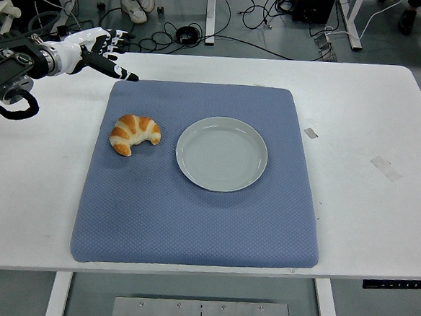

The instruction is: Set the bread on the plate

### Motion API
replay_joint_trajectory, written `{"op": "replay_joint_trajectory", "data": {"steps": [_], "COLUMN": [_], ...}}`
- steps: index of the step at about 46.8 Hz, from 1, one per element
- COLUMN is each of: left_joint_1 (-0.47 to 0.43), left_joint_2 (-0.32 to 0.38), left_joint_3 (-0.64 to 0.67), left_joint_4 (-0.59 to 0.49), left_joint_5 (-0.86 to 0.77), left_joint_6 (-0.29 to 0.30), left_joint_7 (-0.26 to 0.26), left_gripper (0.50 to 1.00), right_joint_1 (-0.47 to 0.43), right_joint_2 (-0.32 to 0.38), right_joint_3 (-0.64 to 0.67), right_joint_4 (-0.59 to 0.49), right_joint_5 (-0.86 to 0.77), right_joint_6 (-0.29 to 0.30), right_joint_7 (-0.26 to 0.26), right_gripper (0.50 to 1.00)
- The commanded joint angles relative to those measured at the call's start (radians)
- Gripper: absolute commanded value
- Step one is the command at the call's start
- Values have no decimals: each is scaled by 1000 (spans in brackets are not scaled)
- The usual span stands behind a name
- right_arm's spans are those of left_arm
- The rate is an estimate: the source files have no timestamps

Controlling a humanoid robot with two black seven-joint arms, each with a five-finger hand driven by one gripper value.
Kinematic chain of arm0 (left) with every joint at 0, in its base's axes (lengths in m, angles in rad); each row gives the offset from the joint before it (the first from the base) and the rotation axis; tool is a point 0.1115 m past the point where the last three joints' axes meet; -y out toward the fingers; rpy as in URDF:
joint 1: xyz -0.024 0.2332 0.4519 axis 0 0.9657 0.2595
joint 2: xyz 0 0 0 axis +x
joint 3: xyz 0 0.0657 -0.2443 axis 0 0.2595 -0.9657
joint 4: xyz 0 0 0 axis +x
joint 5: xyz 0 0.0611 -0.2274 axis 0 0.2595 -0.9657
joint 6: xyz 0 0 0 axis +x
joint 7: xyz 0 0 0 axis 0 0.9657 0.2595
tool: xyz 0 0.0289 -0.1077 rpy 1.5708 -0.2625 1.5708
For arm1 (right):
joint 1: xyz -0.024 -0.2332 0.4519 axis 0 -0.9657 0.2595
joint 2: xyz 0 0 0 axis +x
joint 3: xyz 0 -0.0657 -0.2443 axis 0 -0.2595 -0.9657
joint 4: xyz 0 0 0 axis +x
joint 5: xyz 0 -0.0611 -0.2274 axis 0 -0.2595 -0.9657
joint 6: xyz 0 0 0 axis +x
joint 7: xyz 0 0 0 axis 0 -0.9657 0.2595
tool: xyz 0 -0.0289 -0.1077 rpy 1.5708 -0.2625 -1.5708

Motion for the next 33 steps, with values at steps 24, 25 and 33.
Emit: {"op": "replay_joint_trajectory", "data": {"steps": [24, 25, 33], "left_joint_1": [-7, -7, -14], "left_joint_2": [6, 6, 20], "left_joint_3": [3, 3, 3], "left_joint_4": [-3, -3, -46], "left_joint_5": [94, 94, 127], "left_joint_6": [-1, -1, -1], "left_joint_7": [-66, -67, -155], "left_gripper": [963, 963, 963], "right_joint_1": [0, 0, 0], "right_joint_2": [0, 0, 0], "right_joint_3": [0, 0, 0], "right_joint_4": [0, 0, 0], "right_joint_5": [0, 0, 0], "right_joint_6": [0, 0, 0], "right_joint_7": [0, 0, 0], "right_gripper": [1000, 1000, 1000]}}
